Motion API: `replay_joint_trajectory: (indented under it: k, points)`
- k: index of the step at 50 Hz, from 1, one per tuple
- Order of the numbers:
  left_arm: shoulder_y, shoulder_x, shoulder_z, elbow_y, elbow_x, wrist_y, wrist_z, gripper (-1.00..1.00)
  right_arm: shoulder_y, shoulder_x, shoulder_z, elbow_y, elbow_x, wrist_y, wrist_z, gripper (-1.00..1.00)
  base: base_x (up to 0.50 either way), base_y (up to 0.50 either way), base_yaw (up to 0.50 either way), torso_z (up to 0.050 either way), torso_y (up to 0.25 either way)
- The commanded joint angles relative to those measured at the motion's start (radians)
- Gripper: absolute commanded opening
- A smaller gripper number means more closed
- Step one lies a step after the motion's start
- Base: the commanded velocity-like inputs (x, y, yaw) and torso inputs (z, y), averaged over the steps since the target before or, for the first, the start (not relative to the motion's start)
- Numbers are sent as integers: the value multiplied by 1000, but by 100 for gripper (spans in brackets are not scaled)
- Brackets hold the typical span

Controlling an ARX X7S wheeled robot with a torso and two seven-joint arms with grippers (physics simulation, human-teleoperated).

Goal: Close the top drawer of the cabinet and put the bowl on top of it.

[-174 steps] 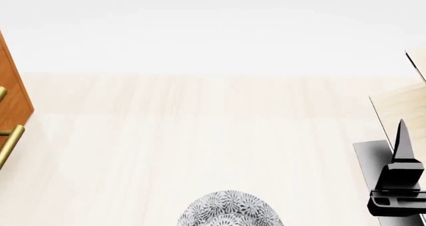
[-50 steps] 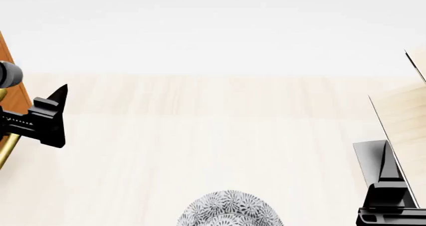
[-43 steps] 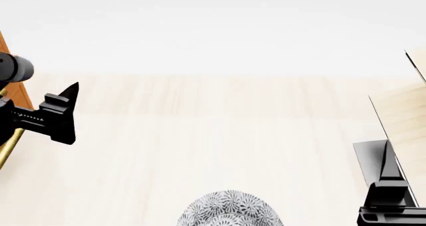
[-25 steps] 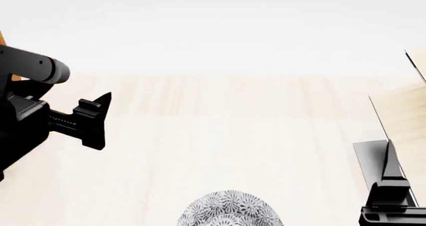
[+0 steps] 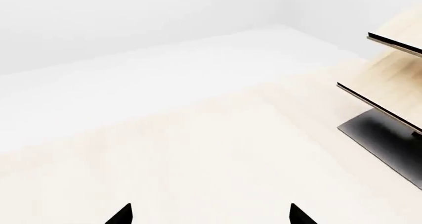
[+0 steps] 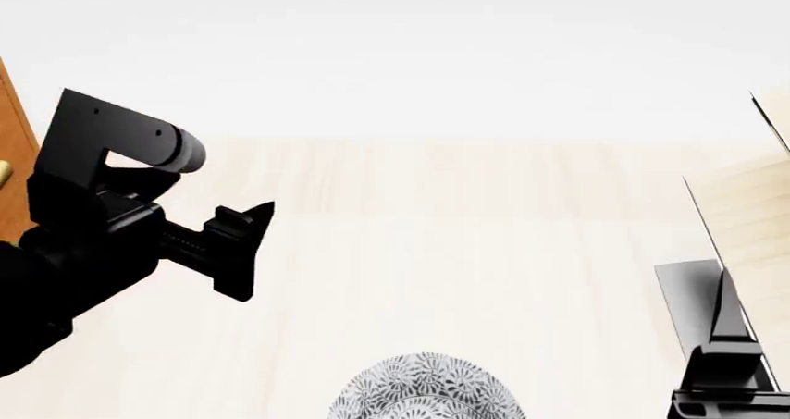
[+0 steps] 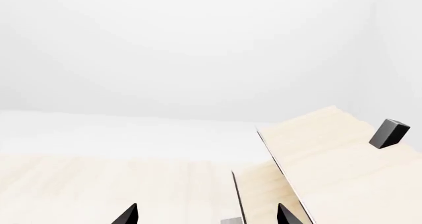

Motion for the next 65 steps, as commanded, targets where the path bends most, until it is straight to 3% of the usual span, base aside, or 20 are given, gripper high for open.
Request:
replay_joint_trajectory:
  k: [1, 13, 33, 37, 39, 41, 43, 44, 45, 47, 53, 54, 57, 59, 60, 63, 65]
  points:
    - [-43, 7, 52, -71, -4, 33, 66, 100, -8, -1, -3, 3, -5, -6, 0, 100, 0, 0, 0, 0, 0]
    - [-47, -1, 117, -121, -25, 83, 183, 100, -11, -7, -29, 21, -30, -25, -3, 100, 0, 0, 0, 0, 0]
    - [-4, 12, 163, -150, -38, 126, 237, 100, -29, -7, -34, 22, -45, -42, -5, 100, 0, 0, 0, 0, 0]
    - [8, 12, 180, -155, -32, 147, 249, 100, 28, 24, -7, -1, 34, 42, 38, 100, 0, 0, 0, 0, 0]
    - [8, 16, 186, -170, -27, 158, 255, 100, -29, -5, -36, 23, -42, -42, 0, 100, 0, 0, 0, 0, 0]
    - [9, 19, 192, -175, -27, 162, 260, 100, 55, 40, -3, 0, 68, 71, 57, 100, 0, 0, 0, 0, 0]
    - [14, 13, 215, -162, -28, 165, 282, 100, 60, 43, 1, -5, 79, 82, 64, 100, 0, 0, 0, 0, 0]
    - [18, 13, 219, -157, -31, 163, 284, 100, -11, 9, -28, 16, -10, -13, 19, 100, 0, 0, 0, 0, 0]
    - [22, 11, 231, -155, -28, 168, 292, 100, 39, 37, -8, 7, 52, 50, 50, 100, 0, 0, 0, 0, 0]
    - [27, 11, 243, -155, -22, 178, 298, 100, -33, 0, -41, 30, -39, -50, 5, 100, 0, 0, 0, 0, 0]
    - [32, 22, 270, -204, 2, 215, 308, 100, 47, 48, 4, 6, 78, 65, 61, 100, 0, 0, 0, 0, 0]
    - [33, 24, 277, -216, 8, 223, 312, 100, -32, 7, -29, 28, -22, -42, 12, 100, 0, 0, 0, 0, 0]
    - [37, 29, 287, -246, 20, 242, 316, 100, 35, 50, 7, 5, 79, 55, 63, 100, 0, 0, 0, 0, 0]
    - [36, 35, 288, -266, 24, 248, 314, 100, -46, 5, -32, 32, -31, -60, 8, 100, 0, 0, 0, 0, 0]
    - [37, 39, 292, -280, 31, 256, 312, 100, 13, 41, -6, 14, 51, 23, 51, 100, 0, 0, 0, 0, 0]
    - [45, 36, 302, -277, 34, 261, 314, 100, 38, 54, 6, 4, 87, 55, 71, 100, 0, 0, 0, 0, 0]
    - [49, 35, 317, -287, 48, 274, 315, 100, -46, 10, -36, 30, -28, -63, 14, 100, 0, 0, 0, 0, 0]
